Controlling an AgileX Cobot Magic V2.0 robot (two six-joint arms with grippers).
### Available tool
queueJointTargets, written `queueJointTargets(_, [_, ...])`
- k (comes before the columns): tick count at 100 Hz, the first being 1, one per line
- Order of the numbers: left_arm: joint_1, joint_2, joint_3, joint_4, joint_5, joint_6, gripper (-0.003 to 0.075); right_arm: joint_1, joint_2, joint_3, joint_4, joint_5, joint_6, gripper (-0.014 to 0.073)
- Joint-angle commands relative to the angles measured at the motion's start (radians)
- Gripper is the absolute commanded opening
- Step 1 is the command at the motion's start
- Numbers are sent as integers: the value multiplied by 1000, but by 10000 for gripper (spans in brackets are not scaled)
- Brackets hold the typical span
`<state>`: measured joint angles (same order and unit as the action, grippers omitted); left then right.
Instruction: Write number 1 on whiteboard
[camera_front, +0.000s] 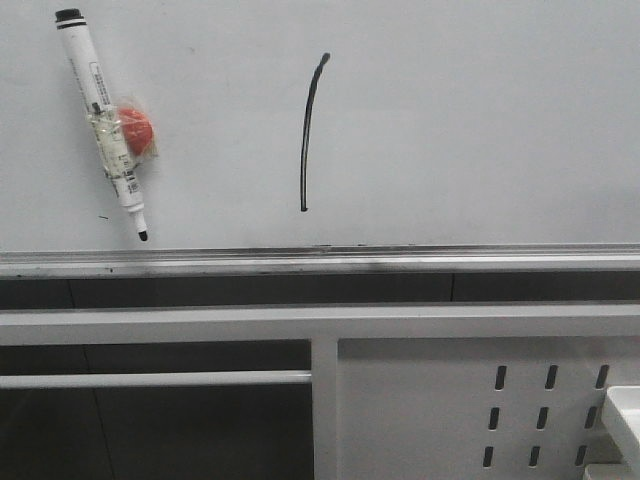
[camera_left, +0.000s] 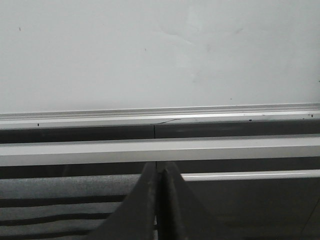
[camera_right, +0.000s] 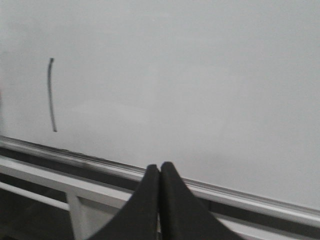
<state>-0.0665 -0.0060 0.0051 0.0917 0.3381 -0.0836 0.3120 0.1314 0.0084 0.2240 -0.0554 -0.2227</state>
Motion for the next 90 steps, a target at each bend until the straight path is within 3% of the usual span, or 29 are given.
queueJointTargets(1, [3,-21,34,2,-56,-2,-20,-96,-41,12,-29,47,13,-59])
queueJointTargets(18, [3,-21,34,2,-56,-2,-20,-234,-111,12,-215,191,243,-59])
queueJointTargets(48, [3,-21,34,2,-56,-2,-20,-324,-148,12,-217,353,243,-59])
queueJointTargets(90, [3,-21,34,2,-56,-2,-20,-373,-164,12,-217,354,243,-59])
